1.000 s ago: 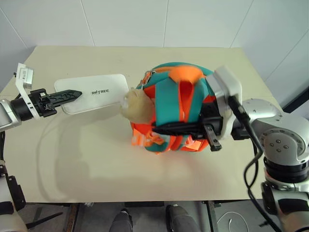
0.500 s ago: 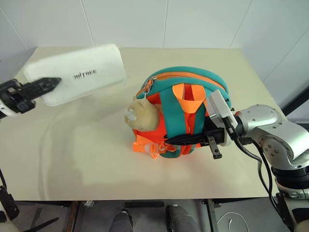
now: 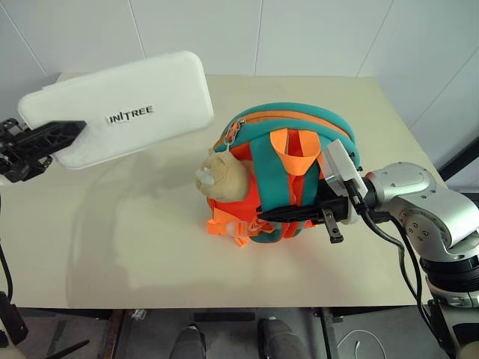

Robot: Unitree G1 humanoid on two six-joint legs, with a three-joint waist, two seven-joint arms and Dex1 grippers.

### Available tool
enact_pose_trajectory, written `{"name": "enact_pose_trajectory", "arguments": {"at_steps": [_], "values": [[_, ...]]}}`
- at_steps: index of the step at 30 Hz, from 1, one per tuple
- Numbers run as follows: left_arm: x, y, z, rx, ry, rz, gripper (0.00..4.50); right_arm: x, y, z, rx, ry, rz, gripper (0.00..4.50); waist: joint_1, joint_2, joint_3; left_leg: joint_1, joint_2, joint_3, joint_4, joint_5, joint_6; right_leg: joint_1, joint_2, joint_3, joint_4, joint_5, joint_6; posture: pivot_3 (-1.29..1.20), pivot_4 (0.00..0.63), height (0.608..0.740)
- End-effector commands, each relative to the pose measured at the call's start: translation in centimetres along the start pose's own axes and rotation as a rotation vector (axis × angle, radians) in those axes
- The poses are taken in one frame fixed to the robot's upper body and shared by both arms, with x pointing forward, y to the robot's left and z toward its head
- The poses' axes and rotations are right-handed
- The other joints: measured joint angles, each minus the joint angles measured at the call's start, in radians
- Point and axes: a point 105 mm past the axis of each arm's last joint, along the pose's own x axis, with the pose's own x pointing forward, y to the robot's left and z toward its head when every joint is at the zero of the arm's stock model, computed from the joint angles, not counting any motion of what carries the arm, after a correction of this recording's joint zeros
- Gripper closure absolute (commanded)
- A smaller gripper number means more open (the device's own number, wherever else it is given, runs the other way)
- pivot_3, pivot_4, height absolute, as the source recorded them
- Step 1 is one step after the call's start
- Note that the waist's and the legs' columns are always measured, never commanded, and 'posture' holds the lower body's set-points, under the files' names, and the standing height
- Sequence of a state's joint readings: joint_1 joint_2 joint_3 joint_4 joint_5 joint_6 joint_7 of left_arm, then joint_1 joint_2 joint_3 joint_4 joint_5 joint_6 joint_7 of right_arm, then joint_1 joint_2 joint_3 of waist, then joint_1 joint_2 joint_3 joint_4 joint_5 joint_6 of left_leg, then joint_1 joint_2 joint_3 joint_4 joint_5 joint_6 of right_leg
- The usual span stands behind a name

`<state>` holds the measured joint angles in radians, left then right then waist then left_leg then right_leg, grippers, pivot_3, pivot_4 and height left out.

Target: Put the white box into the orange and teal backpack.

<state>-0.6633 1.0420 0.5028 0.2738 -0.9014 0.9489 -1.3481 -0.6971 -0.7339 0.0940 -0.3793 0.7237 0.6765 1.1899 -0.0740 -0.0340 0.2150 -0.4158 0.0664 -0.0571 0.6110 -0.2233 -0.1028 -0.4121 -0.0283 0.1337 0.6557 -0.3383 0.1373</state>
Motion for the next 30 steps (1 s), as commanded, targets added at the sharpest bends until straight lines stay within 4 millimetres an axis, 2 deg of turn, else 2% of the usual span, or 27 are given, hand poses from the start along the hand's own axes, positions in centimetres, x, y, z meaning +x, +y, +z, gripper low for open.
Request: {"name": "enact_pose_trajectory", "arguments": {"at_steps": [1,8,22,24,27,30], "values": [[1.2,-1.0,0.4,0.063,0.057,-0.076,3.18,-0.1,-0.1,0.8,-0.045,-0.007,-0.004,4.50,0.000,0.000,0.000,0.000,0.000,0.000,0.000,0.000,0.000,0.000,0.000,0.000,0.000,0.000,0.000,0.00,0.150,0.740],[2.9,-0.1,-0.9,0.069,0.181,-0.126,3.18,-0.1,-0.2,0.7,-0.045,-0.004,-0.004,4.50,0.006,0.000,0.000,0.000,0.000,0.000,0.001,0.000,0.000,0.000,0.000,0.000,0.000,0.000,0.000,0.00,0.150,0.740],[3.3,1.9,-1.6,0.239,0.477,-0.078,3.18,-0.3,-0.3,0.6,-0.045,0.003,-0.020,4.50,0.018,0.000,0.000,0.000,0.000,0.000,0.001,0.000,0.000,0.000,0.000,0.000,0.001,0.000,0.000,0.00,0.150,0.740],[4.0,2.6,-2.0,0.265,0.553,-0.046,3.18,-0.3,-0.4,0.6,-0.045,0.003,-0.021,4.50,0.018,0.000,0.000,0.000,0.000,0.000,0.001,0.000,0.000,0.000,0.001,0.000,0.001,0.000,0.000,0.00,0.150,0.740],[5.1,2.8,-1.8,0.273,0.557,-0.037,3.19,-0.2,-0.5,0.6,-0.046,0.002,-0.022,4.50,0.021,0.000,0.000,0.000,0.000,0.000,0.002,0.000,0.000,0.000,0.001,0.000,0.001,0.000,0.000,0.00,0.150,0.740],[7.4,3.0,-2.3,0.302,0.585,-0.068,3.19,0.0,-0.7,0.6,-0.049,-0.002,-0.022,4.50,0.023,0.000,0.000,0.000,0.000,0.000,0.002,0.000,0.000,0.001,0.001,0.000,0.001,0.000,0.000,0.00,0.150,0.740]]}}
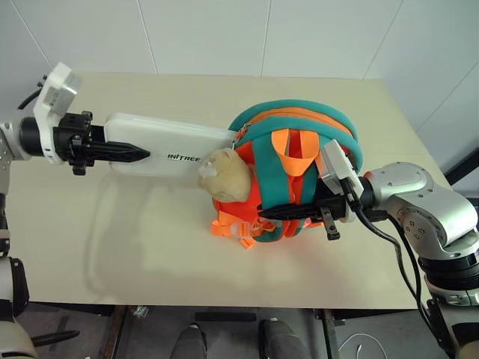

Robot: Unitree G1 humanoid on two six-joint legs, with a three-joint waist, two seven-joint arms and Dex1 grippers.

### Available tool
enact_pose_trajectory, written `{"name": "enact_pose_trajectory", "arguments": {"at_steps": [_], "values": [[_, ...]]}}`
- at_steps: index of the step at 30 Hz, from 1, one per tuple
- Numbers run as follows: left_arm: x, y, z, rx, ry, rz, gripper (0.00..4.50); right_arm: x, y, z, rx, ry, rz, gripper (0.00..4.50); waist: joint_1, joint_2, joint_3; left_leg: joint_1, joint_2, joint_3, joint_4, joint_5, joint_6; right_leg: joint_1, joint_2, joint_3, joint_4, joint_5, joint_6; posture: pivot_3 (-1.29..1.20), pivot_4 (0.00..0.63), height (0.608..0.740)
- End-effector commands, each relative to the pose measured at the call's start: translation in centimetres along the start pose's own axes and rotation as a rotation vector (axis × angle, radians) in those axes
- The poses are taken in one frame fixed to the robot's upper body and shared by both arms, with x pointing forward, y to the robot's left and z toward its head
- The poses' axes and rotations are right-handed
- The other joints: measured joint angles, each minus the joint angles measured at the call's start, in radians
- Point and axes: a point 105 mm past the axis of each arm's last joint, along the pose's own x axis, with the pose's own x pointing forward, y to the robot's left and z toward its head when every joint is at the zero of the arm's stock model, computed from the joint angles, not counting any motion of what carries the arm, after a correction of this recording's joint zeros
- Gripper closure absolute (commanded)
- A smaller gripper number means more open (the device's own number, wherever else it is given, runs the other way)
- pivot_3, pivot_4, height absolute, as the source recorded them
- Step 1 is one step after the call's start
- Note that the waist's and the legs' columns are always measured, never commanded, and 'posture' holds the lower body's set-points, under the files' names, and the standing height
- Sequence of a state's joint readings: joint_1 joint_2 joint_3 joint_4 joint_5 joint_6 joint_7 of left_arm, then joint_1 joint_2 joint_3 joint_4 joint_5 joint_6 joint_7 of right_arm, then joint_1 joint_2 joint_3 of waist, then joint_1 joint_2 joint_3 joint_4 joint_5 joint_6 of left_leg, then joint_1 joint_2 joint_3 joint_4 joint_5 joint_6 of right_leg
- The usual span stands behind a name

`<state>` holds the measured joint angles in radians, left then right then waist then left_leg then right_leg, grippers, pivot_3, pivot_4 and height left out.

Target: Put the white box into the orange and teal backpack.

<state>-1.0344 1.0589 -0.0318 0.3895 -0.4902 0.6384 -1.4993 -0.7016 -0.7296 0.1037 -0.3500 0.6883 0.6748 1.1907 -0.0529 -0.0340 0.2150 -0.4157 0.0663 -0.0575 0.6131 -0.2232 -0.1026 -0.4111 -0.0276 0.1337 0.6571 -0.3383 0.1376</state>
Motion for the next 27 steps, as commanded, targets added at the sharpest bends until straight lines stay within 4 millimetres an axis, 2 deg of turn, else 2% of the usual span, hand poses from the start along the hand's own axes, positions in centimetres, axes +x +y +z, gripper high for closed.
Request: {"name": "enact_pose_trajectory", "arguments": {"at_steps": [1,4,7,13,18,21,24,27], "values": [[2.2,0.0,0.7,0.067,0.065,-0.032,3.20,0.1,-0.1,1.2,-0.063,-0.026,0.005,4.50,0.002,0.000,0.000,0.000,0.000,0.000,0.000,0.000,0.000,0.000,0.000,0.000,0.000,0.000,0.000,0.00,0.150,0.740],[3.7,0.1,0.9,0.102,0.082,-0.048,3.20,0.2,-0.2,1.2,-0.065,-0.027,0.005,4.50,0.000,0.000,0.000,0.000,0.000,0.000,0.001,0.000,0.000,0.000,0.000,0.000,0.000,0.000,0.000,0.00,0.150,0.740],[5.9,1.4,0.8,0.147,0.142,0.023,3.20,0.4,-0.3,1.2,-0.068,-0.027,0.004,4.50,0.000,0.000,0.000,0.000,0.000,-0.001,0.000,0.000,0.000,0.000,0.000,0.000,0.000,0.000,0.001,0.00,0.150,0.740],[10.1,1.3,0.7,0.193,0.164,0.005,3.20,0.5,-0.4,1.3,-0.068,-0.033,0.001,4.50,-0.002,0.000,0.000,0.001,0.000,-0.001,0.001,0.000,0.000,0.001,0.000,0.000,0.001,0.000,0.001,0.00,0.150,0.740],[13.9,1.5,-1.1,0.213,0.236,0.004,3.20,0.7,-0.6,1.3,-0.069,-0.036,0.002,4.50,0.000,0.000,0.000,0.002,0.000,-0.001,0.001,0.000,0.000,0.003,0.000,0.000,0.002,0.000,0.001,0.00,0.150,0.740],[15.7,1.8,-1.2,0.208,0.236,0.027,3.20,0.8,-0.7,1.3,-0.073,-0.039,0.001,4.50,0.000,0.000,0.000,0.004,-0.001,0.000,0.001,0.000,0.000,0.005,0.000,0.001,0.002,0.001,0.001,0.00,0.150,0.740],[16.2,1.6,-0.9,0.173,0.212,0.028,2.23,0.8,-0.7,1.4,-0.075,-0.041,0.000,4.50,-0.003,0.000,0.000,0.006,-0.001,0.000,0.001,0.000,0.001,0.007,0.000,0.001,0.002,0.001,0.001,0.00,0.150,0.740],[15.2,1.7,-0.7,0.143,0.211,0.040,1.36,0.8,-0.7,1.4,-0.077,-0.044,-0.007,4.50,-0.005,0.000,0.000,0.007,-0.001,0.000,0.001,0.000,0.001,0.007,0.001,0.002,0.002,0.001,0.002,0.00,0.150,0.740]]}}
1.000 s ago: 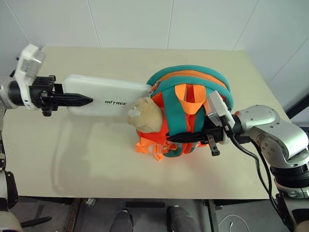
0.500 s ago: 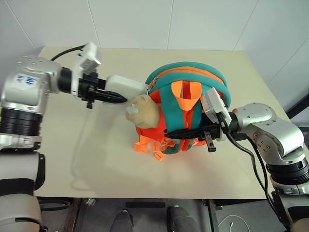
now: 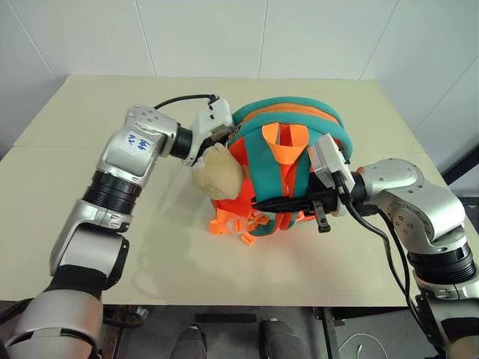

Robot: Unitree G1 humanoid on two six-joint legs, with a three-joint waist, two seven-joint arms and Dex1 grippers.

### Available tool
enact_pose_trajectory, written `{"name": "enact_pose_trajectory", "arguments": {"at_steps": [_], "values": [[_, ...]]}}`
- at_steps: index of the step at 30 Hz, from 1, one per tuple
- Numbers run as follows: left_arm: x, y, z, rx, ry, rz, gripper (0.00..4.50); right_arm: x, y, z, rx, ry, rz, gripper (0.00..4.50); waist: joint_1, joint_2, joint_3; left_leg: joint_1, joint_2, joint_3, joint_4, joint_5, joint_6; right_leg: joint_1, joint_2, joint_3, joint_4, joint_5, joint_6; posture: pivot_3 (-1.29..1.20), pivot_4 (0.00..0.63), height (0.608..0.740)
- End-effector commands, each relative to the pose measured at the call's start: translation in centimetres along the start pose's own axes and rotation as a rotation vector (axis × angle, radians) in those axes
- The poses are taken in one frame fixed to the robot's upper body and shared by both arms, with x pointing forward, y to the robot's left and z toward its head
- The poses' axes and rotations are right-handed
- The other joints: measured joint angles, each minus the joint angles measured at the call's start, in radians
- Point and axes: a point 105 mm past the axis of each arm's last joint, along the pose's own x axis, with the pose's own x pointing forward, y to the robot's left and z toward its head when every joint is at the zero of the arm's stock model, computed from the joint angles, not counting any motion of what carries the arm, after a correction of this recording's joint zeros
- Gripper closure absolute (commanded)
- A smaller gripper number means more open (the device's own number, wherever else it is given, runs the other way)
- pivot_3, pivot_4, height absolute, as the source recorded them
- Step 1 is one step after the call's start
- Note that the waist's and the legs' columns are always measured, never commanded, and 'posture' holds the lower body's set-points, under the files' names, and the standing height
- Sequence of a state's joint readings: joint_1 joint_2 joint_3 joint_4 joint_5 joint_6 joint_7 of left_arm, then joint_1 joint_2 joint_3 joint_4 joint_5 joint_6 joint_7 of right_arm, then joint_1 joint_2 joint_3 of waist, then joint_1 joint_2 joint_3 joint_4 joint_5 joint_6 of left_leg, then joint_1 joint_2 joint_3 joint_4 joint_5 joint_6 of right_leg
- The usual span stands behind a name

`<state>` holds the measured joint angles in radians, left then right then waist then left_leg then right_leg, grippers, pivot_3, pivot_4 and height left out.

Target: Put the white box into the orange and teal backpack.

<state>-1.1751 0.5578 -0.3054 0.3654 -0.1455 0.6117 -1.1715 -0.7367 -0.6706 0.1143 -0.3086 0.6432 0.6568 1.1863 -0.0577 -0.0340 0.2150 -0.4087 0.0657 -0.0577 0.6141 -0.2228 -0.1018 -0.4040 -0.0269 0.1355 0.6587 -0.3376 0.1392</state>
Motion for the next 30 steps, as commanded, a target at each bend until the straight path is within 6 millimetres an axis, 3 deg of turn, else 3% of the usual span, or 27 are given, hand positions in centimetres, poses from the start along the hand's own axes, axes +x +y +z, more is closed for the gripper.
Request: {"name": "enact_pose_trajectory", "arguments": {"at_steps": [1,5,10,16,20,23,27,30], "values": [[-2.3,0.7,0.0,-0.028,0.014,0.065,1.04,0.1,0.2,1.1,-0.057,-0.019,0.005,4.50,-0.001,0.000,0.000,0.000,0.000,0.000,0.000,0.000,0.000,0.000,0.000,0.000,0.000,0.000,0.000,0.00,0.150,0.740],[-5.1,0.0,0.1,-0.057,-0.006,0.047,0.03,0.1,0.2,1.1,-0.056,-0.020,0.000,4.50,-0.006,0.000,0.000,0.000,0.000,0.000,-0.001,0.000,0.000,-0.001,0.000,0.001,0.000,0.000,0.000,0.00,0.150,0.740],[-9.4,-2.8,0.6,-0.127,-0.100,-0.043,0.03,0.3,0.1,1.0,-0.059,-0.021,0.002,4.50,-0.015,0.000,0.000,0.000,0.000,0.000,-0.003,0.000,0.000,-0.002,0.000,0.001,0.000,0.000,0.000,0.00,0.150,0.740],[-12.9,-6.1,0.5,-0.200,-0.175,-0.107,0.03,0.4,0.0,1.0,-0.063,-0.021,0.007,4.50,-0.014,0.000,0.000,-0.001,0.000,0.000,-0.002,0.000,0.000,-0.002,0.000,0.001,0.000,-0.001,0.000,0.00,0.150,0.740],[-12.8,-8.1,2.1,-0.182,-0.267,-0.126,0.03,0.4,0.0,0.8,-0.061,-0.021,0.009,4.50,-0.004,0.000,0.000,-0.001,0.000,0.000,-0.001,0.000,0.000,-0.002,0.000,0.001,0.000,-0.001,0.000,0.00,0.150,0.740],[-11.9,-8.3,2.6,-0.161,-0.303,-0.094,0.03,0.4,-0.1,0.8,-0.061,-0.020,0.009,4.50,0.002,0.000,0.000,-0.001,0.000,0.000,-0.001,0.000,0.000,-0.001,0.000,0.001,0.000,-0.001,0.000,0.00,0.150,0.740],[-9.8,-7.2,1.6,-0.136,-0.264,0.028,0.03,0.5,-0.3,0.8,-0.064,-0.022,0.010,4.50,0.000,0.000,0.000,-0.001,0.000,0.000,0.000,0.000,0.000,-0.001,0.000,0.001,0.000,-0.001,0.000,0.00,0.150,0.740],[-7.9,-6.0,-0.4,-0.104,-0.171,0.133,0.03,0.5,-0.4,0.8,-0.068,-0.026,0.008,4.50,-0.001,0.000,0.000,0.000,0.000,0.000,-0.001,0.000,0.000,-0.001,0.000,0.002,0.000,-0.001,0.000,0.00,0.150,0.740]]}}
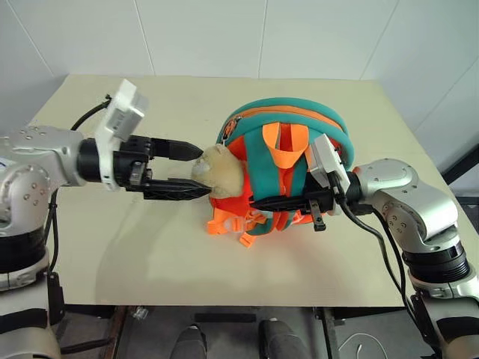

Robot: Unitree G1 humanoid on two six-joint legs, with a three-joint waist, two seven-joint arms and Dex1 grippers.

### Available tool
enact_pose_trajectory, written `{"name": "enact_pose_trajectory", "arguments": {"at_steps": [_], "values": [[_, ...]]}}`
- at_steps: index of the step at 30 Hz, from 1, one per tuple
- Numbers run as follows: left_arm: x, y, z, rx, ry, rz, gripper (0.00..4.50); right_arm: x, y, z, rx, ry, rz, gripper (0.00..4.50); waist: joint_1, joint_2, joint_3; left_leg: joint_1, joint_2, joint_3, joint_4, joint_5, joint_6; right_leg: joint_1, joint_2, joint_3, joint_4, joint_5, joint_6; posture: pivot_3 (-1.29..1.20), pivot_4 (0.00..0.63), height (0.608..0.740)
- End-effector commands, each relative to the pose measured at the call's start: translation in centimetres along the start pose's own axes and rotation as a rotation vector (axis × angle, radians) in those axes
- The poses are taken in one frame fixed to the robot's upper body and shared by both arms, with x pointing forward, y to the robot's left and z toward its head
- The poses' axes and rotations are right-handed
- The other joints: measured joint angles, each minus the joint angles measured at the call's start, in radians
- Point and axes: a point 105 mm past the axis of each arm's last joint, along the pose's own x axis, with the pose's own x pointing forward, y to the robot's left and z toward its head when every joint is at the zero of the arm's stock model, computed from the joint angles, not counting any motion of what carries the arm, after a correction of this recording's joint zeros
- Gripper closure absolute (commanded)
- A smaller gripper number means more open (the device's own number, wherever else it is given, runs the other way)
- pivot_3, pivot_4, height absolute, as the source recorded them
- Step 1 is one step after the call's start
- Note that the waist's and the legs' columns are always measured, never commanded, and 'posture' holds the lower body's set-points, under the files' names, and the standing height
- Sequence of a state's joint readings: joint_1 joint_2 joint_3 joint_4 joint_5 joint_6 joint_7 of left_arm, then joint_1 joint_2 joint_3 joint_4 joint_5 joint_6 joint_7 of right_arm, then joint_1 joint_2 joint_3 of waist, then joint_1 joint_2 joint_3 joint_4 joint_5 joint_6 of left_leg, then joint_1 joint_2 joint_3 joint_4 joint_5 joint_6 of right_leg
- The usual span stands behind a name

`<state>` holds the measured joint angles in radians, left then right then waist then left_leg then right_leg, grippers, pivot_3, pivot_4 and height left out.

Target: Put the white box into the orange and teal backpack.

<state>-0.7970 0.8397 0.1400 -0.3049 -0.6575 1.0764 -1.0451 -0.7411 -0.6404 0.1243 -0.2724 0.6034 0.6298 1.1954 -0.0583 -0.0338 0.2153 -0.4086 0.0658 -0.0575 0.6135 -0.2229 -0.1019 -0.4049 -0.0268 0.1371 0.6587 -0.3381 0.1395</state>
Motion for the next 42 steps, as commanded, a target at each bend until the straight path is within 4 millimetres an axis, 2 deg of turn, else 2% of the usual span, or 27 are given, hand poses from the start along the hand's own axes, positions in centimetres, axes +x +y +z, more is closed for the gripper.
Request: {"name": "enact_pose_trajectory", "arguments": {"at_steps": [1,4,9,13,16,19,23,34,38,42], "values": [[1.5,1.1,-1.5,0.069,0.067,0.103,0.03,0.2,0.1,1.3,-0.065,-0.023,0.016,4.50,0.001,0.000,0.000,0.000,0.000,0.000,0.000,0.000,0.000,0.000,0.000,0.000,0.000,0.000,0.000,0.00,0.150,0.740],[2.6,1.1,-1.5,0.051,0.040,0.087,0.03,0.3,0.1,1.3,-0.064,-0.025,0.012,4.50,0.003,0.000,0.000,0.000,0.000,0.000,0.000,0.000,0.000,0.000,0.000,0.001,0.000,0.000,0.000,0.00,0.150,0.740],[3.4,0.6,-0.4,0.057,-0.002,0.053,1.45,0.2,0.4,1.1,-0.057,-0.025,0.000,4.50,0.003,0.000,0.000,0.000,0.000,0.000,0.000,0.000,0.000,0.000,0.000,0.001,-0.001,0.000,0.000,0.00,0.150,0.740],[2.3,0.3,0.2,0.048,0.002,0.034,2.58,-0.1,0.5,1.1,-0.051,-0.031,-0.015,4.50,0.002,0.000,0.000,-0.001,0.000,0.000,-0.001,0.000,0.000,0.000,0.000,0.001,-0.001,0.000,0.000,0.00,0.150,0.740],[1.3,0.1,0.4,0.016,0.012,0.022,3.23,-0.2,0.8,1.1,-0.046,-0.046,-0.017,4.50,-0.001,0.000,0.000,-0.001,0.000,0.000,-0.001,0.000,0.000,0.000,0.000,0.001,-0.001,0.000,0.000,0.00,0.150,0.740],[-0.1,0.3,1.1,0.011,-0.004,0.034,3.62,-0.3,1.2,1.3,-0.052,-0.090,-0.022,4.50,-0.001,0.000,0.000,-0.001,0.000,0.000,-0.002,0.000,0.000,-0.001,0.000,0.001,-0.002,0.000,0.000,0.00,0.150,0.740],[-1.9,1.7,1.3,0.013,0.011,0.119,3.85,-0.5,1.5,1.2,-0.050,-0.130,-0.039,4.50,-0.001,0.000,0.000,-0.001,0.000,0.001,-0.002,0.000,0.000,-0.001,0.000,0.001,-0.002,0.000,0.000,0.00,0.150,0.740],[-5.2,5.6,-0.9,-0.005,0.121,0.302,4.06,0.0,2.4,1.0,-0.013,-0.146,-0.025,4.50,0.000,0.000,0.000,-0.001,0.000,0.001,-0.002,0.000,0.000,-0.001,0.000,0.001,-0.002,0.000,0.000,0.00,0.150,0.740],[-5.0,5.8,-0.9,-0.017,0.095,0.280,4.09,0.2,2.6,0.9,-0.010,-0.144,-0.023,4.50,0.002,0.000,0.000,-0.001,0.000,0.001,-0.002,0.000,0.000,-0.001,0.000,0.001,-0.002,0.000,0.000,0.00,0.150,0.740],[-4.3,4.5,0.9,-0.066,-0.072,0.156,4.09,0.4,2.9,0.8,-0.005,-0.140,-0.019,4.50,0.010,0.000,0.000,-0.002,0.000,0.001,-0.002,0.000,0.000,-0.001,0.000,0.001,-0.002,0.000,0.000,0.00,0.150,0.740]]}}
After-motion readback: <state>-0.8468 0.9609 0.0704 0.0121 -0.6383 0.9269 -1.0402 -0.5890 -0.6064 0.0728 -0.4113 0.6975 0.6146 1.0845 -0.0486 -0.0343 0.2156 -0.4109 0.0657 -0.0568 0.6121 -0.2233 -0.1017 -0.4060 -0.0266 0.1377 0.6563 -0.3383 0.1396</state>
